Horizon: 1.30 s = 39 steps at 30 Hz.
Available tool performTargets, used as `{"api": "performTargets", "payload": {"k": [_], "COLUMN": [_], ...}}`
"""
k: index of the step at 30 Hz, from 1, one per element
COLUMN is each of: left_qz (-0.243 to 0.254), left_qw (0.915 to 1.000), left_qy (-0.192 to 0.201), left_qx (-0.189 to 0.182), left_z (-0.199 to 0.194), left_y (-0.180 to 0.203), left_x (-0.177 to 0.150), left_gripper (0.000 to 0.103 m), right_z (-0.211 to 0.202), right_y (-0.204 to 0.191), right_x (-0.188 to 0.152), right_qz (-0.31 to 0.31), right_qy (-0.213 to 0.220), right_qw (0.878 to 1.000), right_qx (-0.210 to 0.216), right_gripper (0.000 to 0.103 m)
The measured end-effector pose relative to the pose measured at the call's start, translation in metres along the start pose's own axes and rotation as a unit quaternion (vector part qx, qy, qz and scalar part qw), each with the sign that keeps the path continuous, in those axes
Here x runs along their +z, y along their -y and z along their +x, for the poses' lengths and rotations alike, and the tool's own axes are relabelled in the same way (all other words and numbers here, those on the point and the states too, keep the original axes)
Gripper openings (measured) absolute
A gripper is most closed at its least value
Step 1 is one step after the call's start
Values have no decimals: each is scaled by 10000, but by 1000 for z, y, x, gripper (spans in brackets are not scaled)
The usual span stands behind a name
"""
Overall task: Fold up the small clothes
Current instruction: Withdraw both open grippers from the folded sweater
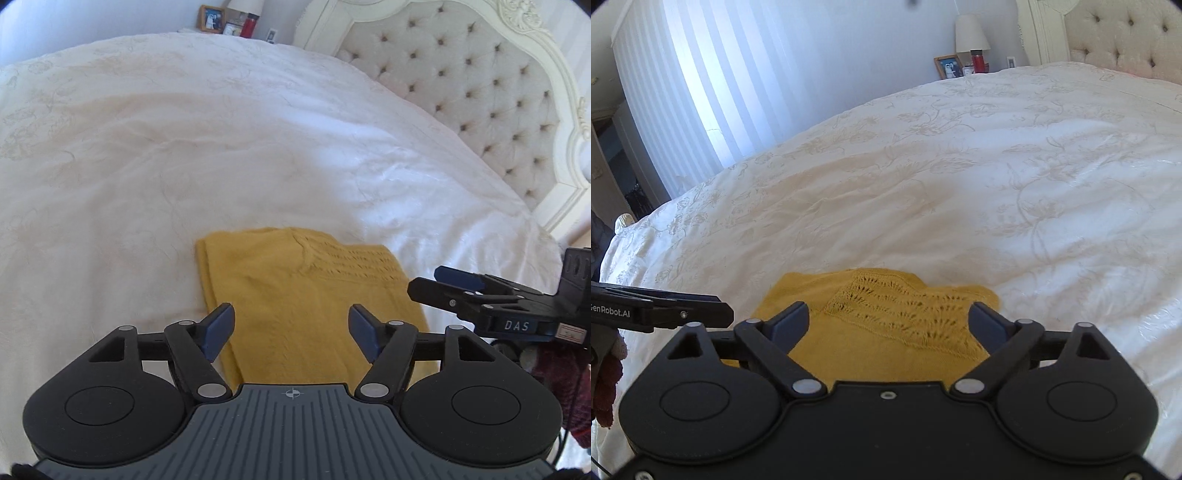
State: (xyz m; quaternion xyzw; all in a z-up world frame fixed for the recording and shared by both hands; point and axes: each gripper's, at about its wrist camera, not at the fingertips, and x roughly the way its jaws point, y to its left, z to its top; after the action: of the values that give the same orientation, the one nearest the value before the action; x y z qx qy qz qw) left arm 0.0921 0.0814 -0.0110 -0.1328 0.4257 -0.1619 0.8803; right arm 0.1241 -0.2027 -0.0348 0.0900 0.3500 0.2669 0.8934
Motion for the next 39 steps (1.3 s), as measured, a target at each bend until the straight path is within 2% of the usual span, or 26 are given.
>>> {"api": "performTargets", "payload": {"k": [1, 2, 3, 6, 8, 10, 13, 16, 18, 20, 23, 27, 30, 35, 39], "left_qz": [-17, 17, 76, 62, 82, 242, 489, 466, 462, 459, 437, 643, 710, 848, 868], "left_qw": [9999, 9994, 9986, 9968, 9932, 9867, 9690, 9568, 9528, 9520, 9550, 9499, 9497, 9533, 9568], "left_qy": [-54, -81, -89, -192, -278, -359, -482, -756, -969, -1016, -962, -759, -718, -706, -805], "left_qx": [120, 329, 517, 773, 1126, 1566, 2371, 2768, 2840, 2849, 2771, 2964, 2964, 2811, 2654], "left_z": [-2, -3, -5, -9, -11, -14, -12, -9, -7, -9, -14, -20, -21, -23, -20], "left_y": [4, 9, 13, 18, 22, 26, 36, 37, 36, 36, 34, 46, 50, 63, 69], "left_x": [-5, -10, -15, -28, -33, -38, -41, -39, -38, -40, -43, -51, -54, -63, -67], "left_gripper": [76, 78, 79, 80, 80, 80, 80, 80, 80, 80, 80, 80, 80, 80, 80], "right_z": [-6, -12, -17, -30, -38, -47, -58, -65, -70, -74, -77, -80, -80, -79, -79], "right_y": [0, 0, -1, -1, -1, 0, 3, 4, 1, -4, -13, -26, -34, -32, -30], "right_x": [-3, -6, -8, -17, -23, -30, -40, -49, -53, -56, -57, -57, -58, -56, -57], "right_qz": [4, -17, -71, -181, -232, -255, -172, -81, -130, -278, -541, -834, -1013, -832, -622], "right_qy": [-34, -95, -166, -374, -501, -554, -600, -605, -602, -526, -405, -154, -56, -246, -299], "right_qw": [10000, 9998, 9993, 9968, 9947, 9928, 9921, 9925, 9926, 9931, 9926, 9904, 9853, 9901, 9922], "right_qx": [-84, -198, -327, -676, -870, -1031, -1088, -1062, -1045, -1009, -1011, -1092, -1375, -1104, -1042], "right_gripper": [102, 102, 102, 102, 102, 102, 102, 102, 102, 102, 102, 102, 102, 102, 102]}}
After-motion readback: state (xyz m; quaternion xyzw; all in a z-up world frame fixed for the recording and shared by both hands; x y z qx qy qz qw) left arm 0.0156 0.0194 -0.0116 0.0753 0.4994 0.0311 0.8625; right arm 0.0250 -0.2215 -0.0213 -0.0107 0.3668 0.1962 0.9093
